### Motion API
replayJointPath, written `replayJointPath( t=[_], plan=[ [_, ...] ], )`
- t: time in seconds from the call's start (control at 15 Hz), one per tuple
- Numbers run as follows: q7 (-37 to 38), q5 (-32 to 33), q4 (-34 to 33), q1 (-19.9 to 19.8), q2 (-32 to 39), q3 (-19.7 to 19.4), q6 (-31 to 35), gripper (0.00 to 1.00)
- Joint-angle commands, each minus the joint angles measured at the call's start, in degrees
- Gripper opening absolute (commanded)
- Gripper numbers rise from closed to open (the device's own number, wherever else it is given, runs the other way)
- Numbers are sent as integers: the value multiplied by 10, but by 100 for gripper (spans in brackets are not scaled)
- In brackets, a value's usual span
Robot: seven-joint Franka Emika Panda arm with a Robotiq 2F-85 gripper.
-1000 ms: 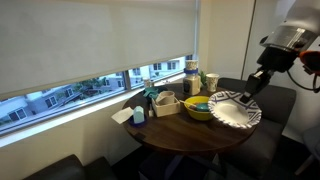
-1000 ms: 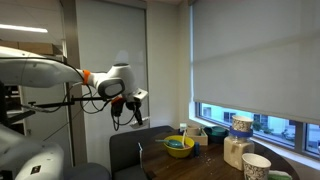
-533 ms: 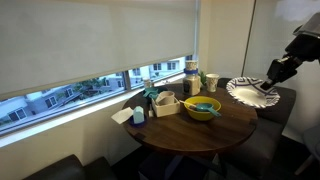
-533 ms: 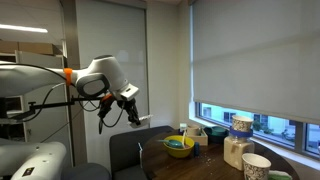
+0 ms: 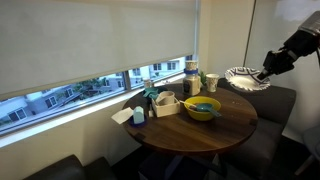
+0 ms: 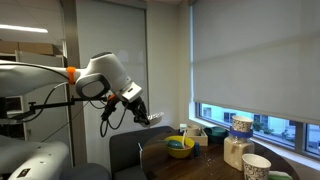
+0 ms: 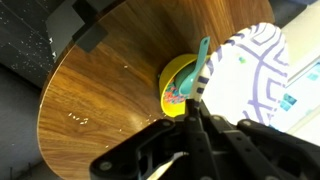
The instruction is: Move the bowl to the right
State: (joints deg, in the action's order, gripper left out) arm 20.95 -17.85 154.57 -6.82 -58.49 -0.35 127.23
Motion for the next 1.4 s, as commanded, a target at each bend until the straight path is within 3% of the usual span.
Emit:
replayJointPath(
  t=[0.0,0.47,0.87,1.33],
  plan=[
    [27,-15,-30,-46,61,-30,51,1],
    [107,-18,-40,-122,185,-57,140,1],
    [117,-89,-88,-108,304,-115,144,1],
    [123,-87,-202,-104,435,-124,100,1]
  ],
)
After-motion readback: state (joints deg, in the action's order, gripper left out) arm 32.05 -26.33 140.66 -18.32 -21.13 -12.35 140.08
